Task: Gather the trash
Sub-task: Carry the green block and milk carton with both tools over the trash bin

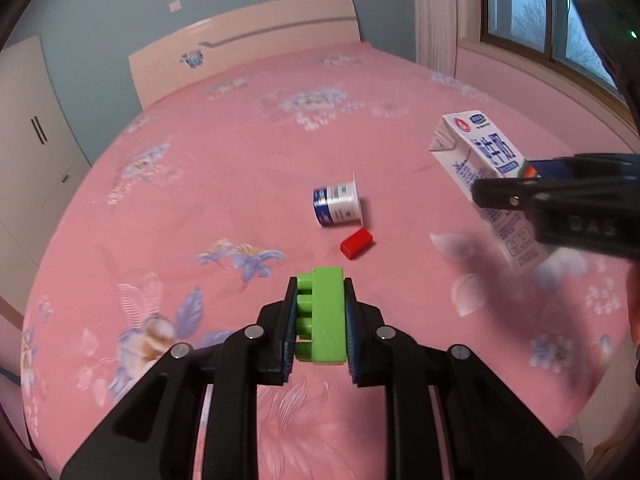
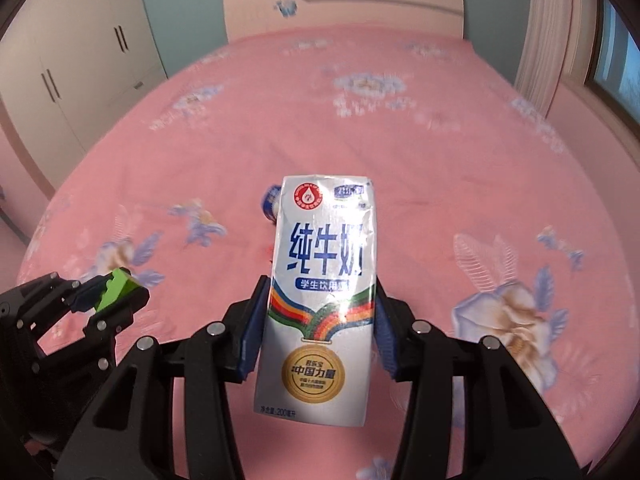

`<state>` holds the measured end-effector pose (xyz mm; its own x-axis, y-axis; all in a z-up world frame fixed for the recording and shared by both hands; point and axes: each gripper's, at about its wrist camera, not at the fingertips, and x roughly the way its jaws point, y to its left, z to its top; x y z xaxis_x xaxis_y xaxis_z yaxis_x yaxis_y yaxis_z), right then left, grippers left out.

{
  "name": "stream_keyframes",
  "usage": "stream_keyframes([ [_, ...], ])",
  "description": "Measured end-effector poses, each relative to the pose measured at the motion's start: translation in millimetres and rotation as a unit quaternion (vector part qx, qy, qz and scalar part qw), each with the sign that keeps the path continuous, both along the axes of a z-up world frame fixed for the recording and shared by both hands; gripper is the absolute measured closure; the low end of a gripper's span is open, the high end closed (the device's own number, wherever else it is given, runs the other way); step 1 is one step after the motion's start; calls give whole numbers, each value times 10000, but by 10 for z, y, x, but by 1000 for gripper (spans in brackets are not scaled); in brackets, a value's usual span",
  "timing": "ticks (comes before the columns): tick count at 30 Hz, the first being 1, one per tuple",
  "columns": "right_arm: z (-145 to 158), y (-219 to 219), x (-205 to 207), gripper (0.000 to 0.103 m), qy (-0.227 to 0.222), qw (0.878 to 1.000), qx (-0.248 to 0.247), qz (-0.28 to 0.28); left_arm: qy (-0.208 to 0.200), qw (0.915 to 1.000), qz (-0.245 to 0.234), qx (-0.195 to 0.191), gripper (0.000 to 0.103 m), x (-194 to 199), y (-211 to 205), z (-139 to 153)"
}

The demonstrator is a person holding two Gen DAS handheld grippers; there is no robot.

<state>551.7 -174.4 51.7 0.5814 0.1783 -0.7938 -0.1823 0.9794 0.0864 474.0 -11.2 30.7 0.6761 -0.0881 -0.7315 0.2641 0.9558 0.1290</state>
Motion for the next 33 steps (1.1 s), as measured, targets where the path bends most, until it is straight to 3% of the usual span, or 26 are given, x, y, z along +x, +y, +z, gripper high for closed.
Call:
stream_keyframes([
  [8, 832, 58, -778, 54, -672, 9974, 3, 259, -592, 9982, 15, 35, 80, -744, -61, 790],
  [15, 1404, 108, -1462, 54, -1172, 9918, -32, 514, -1154, 9929, 78, 287, 80, -1333, -171, 1222],
  [24, 1859, 100, -2132, 54, -1554, 9851, -38, 742, -1531, 9876, 137, 313, 80, -1959, -165, 1612],
  [33, 1984, 36, -2572, 54, -1674, 9819, 18, 884, -1557, 9872, 167, 299, 80, -2283, -120, 1584],
])
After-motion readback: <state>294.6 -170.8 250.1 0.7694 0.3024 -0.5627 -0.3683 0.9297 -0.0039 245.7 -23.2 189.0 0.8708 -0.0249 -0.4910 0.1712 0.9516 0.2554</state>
